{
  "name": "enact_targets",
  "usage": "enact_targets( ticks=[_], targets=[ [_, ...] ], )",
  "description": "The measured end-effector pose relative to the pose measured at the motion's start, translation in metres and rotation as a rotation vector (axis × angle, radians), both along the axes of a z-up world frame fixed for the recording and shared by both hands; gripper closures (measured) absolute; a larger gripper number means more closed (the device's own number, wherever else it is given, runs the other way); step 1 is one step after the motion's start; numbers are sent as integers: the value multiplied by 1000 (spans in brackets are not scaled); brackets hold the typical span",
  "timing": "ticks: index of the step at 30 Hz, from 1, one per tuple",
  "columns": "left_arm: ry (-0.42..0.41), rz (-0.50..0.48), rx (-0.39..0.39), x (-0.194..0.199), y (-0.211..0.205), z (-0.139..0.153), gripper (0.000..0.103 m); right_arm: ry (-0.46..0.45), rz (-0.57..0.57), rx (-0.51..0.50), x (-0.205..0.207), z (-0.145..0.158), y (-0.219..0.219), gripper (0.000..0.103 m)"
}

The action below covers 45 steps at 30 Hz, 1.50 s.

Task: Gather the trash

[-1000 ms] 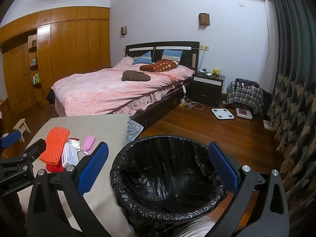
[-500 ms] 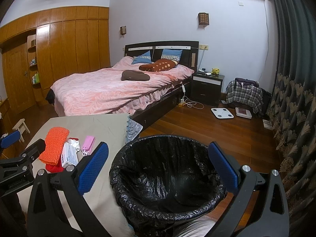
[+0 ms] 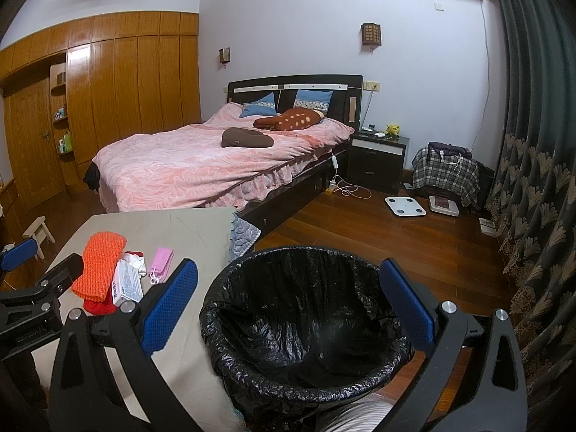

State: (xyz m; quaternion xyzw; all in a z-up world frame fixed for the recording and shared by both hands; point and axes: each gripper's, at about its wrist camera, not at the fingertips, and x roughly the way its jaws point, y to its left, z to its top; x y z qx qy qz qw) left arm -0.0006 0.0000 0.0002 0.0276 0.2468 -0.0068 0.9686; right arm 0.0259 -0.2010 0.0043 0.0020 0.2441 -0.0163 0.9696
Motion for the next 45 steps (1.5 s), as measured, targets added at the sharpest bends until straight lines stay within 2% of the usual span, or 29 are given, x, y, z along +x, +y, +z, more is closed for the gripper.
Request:
enact_targets(
  ticks=[37, 45],
  targets=[
    [1, 5, -9, 0, 1, -4, 6, 4, 6, 1, -1, -2, -2, 5],
    [4, 30, -25, 6, 11, -6, 6, 9, 26, 8, 14, -9, 20, 5]
  ],
)
